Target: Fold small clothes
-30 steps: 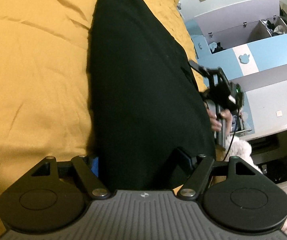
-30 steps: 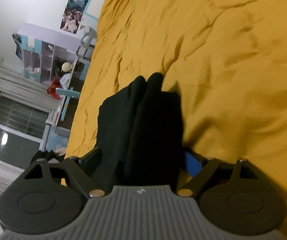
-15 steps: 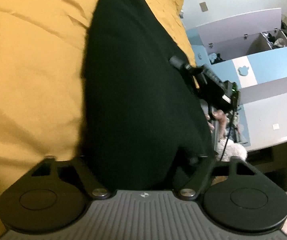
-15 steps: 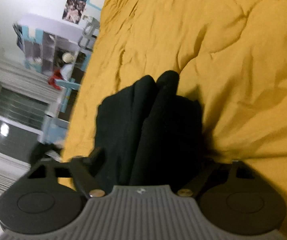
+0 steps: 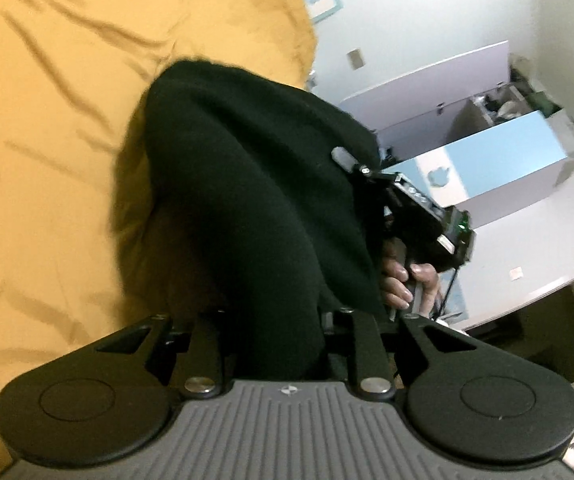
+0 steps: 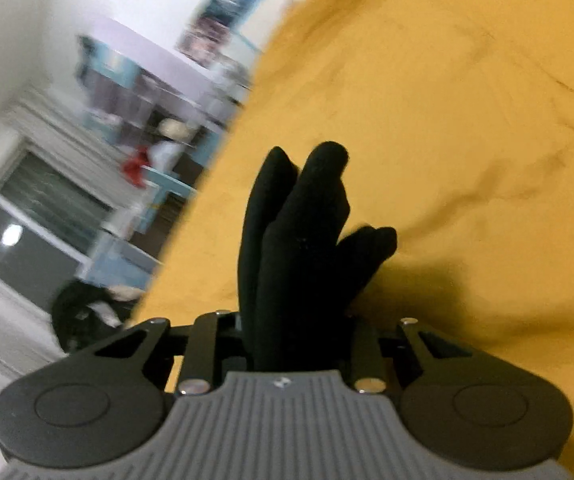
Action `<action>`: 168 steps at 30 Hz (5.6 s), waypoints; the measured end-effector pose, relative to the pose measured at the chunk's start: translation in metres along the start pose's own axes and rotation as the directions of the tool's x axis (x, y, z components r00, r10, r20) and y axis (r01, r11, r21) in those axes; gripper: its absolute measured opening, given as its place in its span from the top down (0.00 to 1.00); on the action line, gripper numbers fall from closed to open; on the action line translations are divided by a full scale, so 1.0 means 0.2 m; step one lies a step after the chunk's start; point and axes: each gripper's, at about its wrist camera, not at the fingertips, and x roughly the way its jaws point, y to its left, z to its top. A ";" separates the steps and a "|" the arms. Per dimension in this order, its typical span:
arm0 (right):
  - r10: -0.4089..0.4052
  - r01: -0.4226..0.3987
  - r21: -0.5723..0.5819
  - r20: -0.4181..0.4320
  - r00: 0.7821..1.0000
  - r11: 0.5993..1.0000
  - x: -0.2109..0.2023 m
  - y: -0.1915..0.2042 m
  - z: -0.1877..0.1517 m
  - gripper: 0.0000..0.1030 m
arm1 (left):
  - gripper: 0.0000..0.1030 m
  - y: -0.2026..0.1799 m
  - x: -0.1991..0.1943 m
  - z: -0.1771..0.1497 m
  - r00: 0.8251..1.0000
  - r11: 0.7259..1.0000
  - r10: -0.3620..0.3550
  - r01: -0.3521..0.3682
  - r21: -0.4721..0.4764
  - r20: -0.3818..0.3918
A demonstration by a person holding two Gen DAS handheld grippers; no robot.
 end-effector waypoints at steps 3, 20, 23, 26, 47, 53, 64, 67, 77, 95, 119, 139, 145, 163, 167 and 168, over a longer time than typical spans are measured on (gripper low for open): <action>0.031 -0.030 -0.068 0.025 0.999 0.997 0.01 0.22 0.05 0.80 | 0.74 -0.04 -0.13 0.07 0.997 0.999 -0.029 0.027 0.029 0.065; 0.210 -0.229 -0.062 -0.230 0.950 0.971 1.70 0.82 0.08 0.79 | 0.74 0.64 -0.94 0.36 0.944 0.973 0.176 -0.123 -0.197 0.279; 0.035 -0.069 -0.084 -0.348 0.937 0.994 2.00 0.66 -0.10 0.78 | 0.75 0.91 -0.86 0.27 0.955 0.948 0.206 -0.141 -0.286 0.214; 0.014 -0.046 -0.079 -0.368 0.930 0.996 2.08 0.46 -0.18 0.73 | 0.74 0.94 -0.87 0.23 0.963 0.969 0.142 -0.087 -0.232 0.228; -0.065 0.016 -0.133 -0.380 0.923 0.991 0.96 0.64 -0.65 0.85 | 0.82 1.02 -1.03 0.31 0.975 0.923 0.153 -0.084 -0.375 0.159; -0.154 0.098 -0.177 -0.340 0.928 0.979 0.85 0.68 -0.62 0.95 | 0.85 0.94 -1.04 0.27 0.958 0.935 0.273 -0.243 -0.257 0.090; -0.270 0.229 -0.158 -0.331 0.904 0.961 0.74 0.59 -0.66 0.65 | 0.82 0.83 -1.22 0.26 0.954 0.947 0.279 -0.255 -0.195 0.109; -0.294 0.237 -0.255 -0.215 0.931 0.937 0.67 0.73 -0.62 0.64 | 0.82 0.71 -1.24 0.28 0.937 0.955 0.292 -0.277 -0.105 0.192; -0.056 0.041 -0.290 -0.044 0.997 0.956 1.17 0.98 -0.36 0.47 | 0.71 0.70 -0.91 0.31 0.923 0.943 0.324 -0.331 0.000 0.207; -0.166 0.164 -0.103 -0.014 0.986 0.981 1.45 0.69 -0.25 0.45 | 0.77 0.76 -1.00 0.19 0.915 0.951 0.298 -0.310 0.000 0.273; -0.363 0.367 -0.113 0.057 0.930 0.923 0.53 0.94 -0.84 0.33 | 0.26 0.32 -1.03 0.17 0.807 0.864 0.454 -0.503 0.036 0.378; -0.513 0.525 -0.411 0.149 0.845 0.745 0.19 1.62 -1.40 0.21 | 0.15 -0.16 -0.95 -0.34 0.567 0.593 0.737 -0.803 0.050 0.368; -0.519 0.530 -0.419 0.151 0.841 0.737 0.14 1.64 -1.44 0.21 | 0.15 -0.19 -0.95 -0.37 0.568 0.595 0.731 -0.802 0.054 0.379; -0.528 0.532 -0.441 0.145 0.837 0.723 0.12 1.69 -1.47 0.21 | 0.16 -0.18 -0.94 -0.38 0.575 0.601 0.732 -0.798 0.051 0.365; -0.531 0.534 -0.440 0.142 0.835 0.722 0.12 1.68 -1.47 0.21 | 0.17 -0.18 -0.94 -0.38 0.581 0.606 0.730 -0.794 0.053 0.361; -0.532 0.535 -0.441 0.143 0.835 0.721 0.12 1.68 -1.47 0.21 | 0.17 -0.18 -0.94 -0.38 0.580 0.605 0.730 -0.795 0.054 0.360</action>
